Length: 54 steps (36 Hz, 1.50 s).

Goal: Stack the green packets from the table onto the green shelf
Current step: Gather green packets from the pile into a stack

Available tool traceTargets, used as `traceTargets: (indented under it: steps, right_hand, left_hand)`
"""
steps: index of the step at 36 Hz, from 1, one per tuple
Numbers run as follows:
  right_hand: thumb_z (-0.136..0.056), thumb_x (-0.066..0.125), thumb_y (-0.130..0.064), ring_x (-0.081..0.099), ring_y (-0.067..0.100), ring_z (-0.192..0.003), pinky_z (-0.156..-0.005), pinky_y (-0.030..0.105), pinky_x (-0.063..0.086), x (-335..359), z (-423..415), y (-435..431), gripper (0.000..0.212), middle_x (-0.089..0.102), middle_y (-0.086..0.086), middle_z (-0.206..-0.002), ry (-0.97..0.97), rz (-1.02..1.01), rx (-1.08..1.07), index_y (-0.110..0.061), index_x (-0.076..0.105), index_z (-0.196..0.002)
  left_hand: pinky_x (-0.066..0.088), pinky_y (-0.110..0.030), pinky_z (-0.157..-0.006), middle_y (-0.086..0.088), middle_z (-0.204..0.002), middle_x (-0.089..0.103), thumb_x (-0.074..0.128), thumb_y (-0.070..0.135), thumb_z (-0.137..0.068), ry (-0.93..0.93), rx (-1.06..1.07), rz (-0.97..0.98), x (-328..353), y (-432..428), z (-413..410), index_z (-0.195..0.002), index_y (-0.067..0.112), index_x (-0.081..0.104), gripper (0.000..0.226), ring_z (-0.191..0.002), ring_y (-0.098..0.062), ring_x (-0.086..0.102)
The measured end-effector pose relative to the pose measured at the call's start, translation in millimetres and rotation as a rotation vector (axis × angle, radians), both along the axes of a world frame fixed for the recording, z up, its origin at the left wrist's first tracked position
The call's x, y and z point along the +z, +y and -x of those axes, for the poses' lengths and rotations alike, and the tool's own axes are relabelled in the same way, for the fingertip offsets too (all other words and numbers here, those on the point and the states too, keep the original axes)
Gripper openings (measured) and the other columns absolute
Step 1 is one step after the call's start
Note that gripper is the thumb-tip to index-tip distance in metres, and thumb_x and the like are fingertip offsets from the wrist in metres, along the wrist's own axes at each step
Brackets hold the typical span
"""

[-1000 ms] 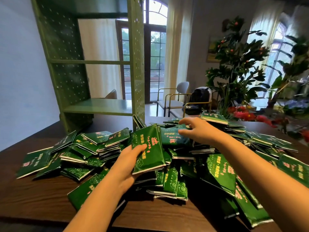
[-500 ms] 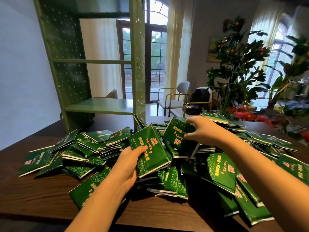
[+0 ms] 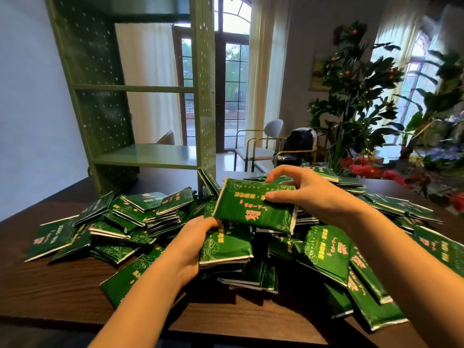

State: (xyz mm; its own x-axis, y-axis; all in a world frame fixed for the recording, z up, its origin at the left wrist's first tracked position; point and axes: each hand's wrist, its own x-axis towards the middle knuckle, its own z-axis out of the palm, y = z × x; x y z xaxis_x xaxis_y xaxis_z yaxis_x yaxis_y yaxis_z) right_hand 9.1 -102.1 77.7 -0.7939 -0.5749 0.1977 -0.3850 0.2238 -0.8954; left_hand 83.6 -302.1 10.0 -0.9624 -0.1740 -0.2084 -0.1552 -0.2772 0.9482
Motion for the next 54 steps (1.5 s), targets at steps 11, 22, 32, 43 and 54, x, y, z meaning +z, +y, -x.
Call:
traceTargets:
  steps: [11, 22, 32, 43, 54]
  right_hand:
    - [-0.077, 0.069, -0.015, 0.069, 0.022, -0.090, -0.077, 0.028, 0.056, -5, 12, 0, 0.029, 0.068, 0.013, -0.106, -0.138, -0.062, 0.099, -0.018, 0.070, -0.106]
    - [-0.080, 0.074, -0.021, 0.057, 0.023, -0.103, -0.091, 0.041, 0.051, -6, 10, -27, 0.069, 0.053, -0.001, -0.114, 0.299, -0.311, -0.186, -0.032, 0.040, -0.139]
    - [-0.091, 0.059, -0.005, 0.065, 0.025, -0.099, -0.083, 0.029, 0.053, -8, 6, -35, 0.054, 0.067, 0.008, -0.114, 0.196, -0.202, 0.031, -0.024, 0.040, -0.139]
    - [-0.088, 0.065, -0.011, 0.058, 0.005, -0.104, -0.088, 0.015, 0.040, -23, -9, -67, 0.061, 0.069, -0.005, -0.114, 0.353, -0.314, 0.095, -0.023, 0.039, -0.142]
    - [-0.097, 0.049, -0.015, 0.059, 0.014, -0.103, -0.092, 0.031, 0.048, -43, -17, -80, 0.027, 0.064, 0.000, -0.113, 0.358, -0.049, -0.084, -0.024, 0.058, -0.121]
  left_hand:
    - [0.047, -0.016, -0.039, 0.006, -0.053, 0.067, 0.031, 0.024, -0.105, -0.024, -0.116, 0.036, 15, 6, -22, -0.090, 0.018, 0.059, 0.033, -0.043, 0.000, 0.062]
    - [0.038, -0.007, -0.036, 0.016, -0.051, 0.064, 0.037, 0.033, -0.103, 0.054, -0.140, 0.065, 14, 9, -21, -0.090, 0.025, 0.055, 0.023, -0.037, 0.006, 0.054]
    - [0.045, -0.009, -0.075, 0.018, -0.093, 0.069, 0.038, 0.042, -0.099, 0.003, -0.220, 0.038, 7, -2, -14, -0.091, 0.030, 0.058, 0.025, -0.072, 0.009, 0.063]
    - [0.056, -0.028, -0.068, -0.008, -0.085, 0.074, 0.063, 0.025, -0.083, 0.004, -0.359, 0.154, -2, -7, -13, -0.099, 0.009, 0.064, 0.022, -0.069, -0.016, 0.070]
    - [0.056, -0.022, -0.055, -0.005, -0.078, 0.076, 0.055, 0.017, -0.096, 0.054, -0.101, 0.160, -7, -39, -40, -0.098, 0.010, 0.065, 0.012, -0.063, -0.012, 0.071]
